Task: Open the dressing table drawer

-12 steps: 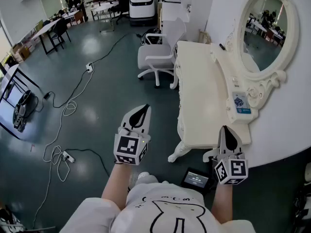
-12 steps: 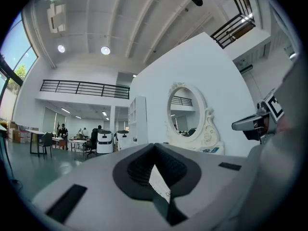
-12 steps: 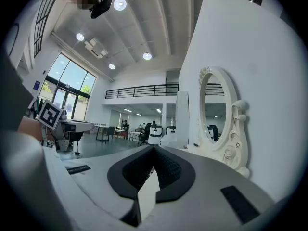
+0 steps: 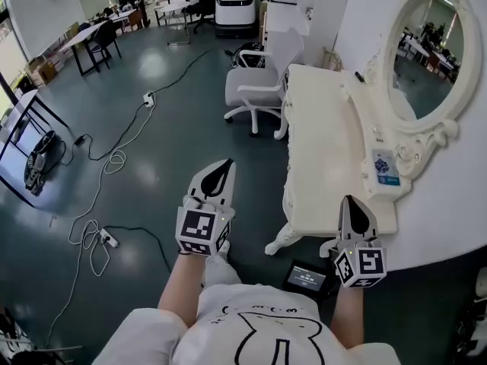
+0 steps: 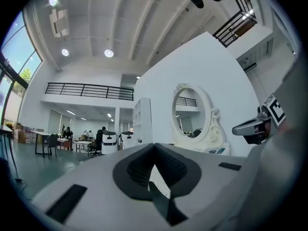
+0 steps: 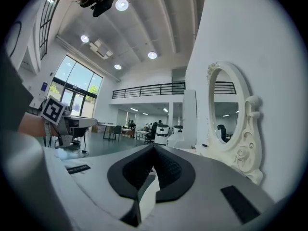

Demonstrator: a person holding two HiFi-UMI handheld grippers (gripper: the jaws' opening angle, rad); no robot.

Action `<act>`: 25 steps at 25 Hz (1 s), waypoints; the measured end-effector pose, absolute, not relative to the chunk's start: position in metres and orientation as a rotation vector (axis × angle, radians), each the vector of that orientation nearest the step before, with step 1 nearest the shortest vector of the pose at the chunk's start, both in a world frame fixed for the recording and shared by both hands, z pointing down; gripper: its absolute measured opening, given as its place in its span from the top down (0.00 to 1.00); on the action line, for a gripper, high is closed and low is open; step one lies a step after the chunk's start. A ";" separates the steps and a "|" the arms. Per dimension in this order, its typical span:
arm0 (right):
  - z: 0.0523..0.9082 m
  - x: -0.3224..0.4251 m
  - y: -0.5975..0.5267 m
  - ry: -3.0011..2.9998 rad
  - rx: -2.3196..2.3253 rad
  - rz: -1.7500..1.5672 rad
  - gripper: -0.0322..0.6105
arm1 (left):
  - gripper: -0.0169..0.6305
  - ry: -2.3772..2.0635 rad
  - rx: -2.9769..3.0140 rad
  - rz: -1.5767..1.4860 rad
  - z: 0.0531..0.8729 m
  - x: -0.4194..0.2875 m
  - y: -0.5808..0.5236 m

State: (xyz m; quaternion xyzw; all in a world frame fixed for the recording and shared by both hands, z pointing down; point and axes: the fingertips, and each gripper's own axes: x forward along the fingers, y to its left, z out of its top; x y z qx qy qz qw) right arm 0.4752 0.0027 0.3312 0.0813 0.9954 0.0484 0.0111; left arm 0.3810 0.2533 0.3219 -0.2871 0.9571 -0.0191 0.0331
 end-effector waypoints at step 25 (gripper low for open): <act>0.335 0.284 0.103 3.109 0.059 0.119 0.93 | 0.94 2.901 -1.011 -0.024 0.326 0.155 0.358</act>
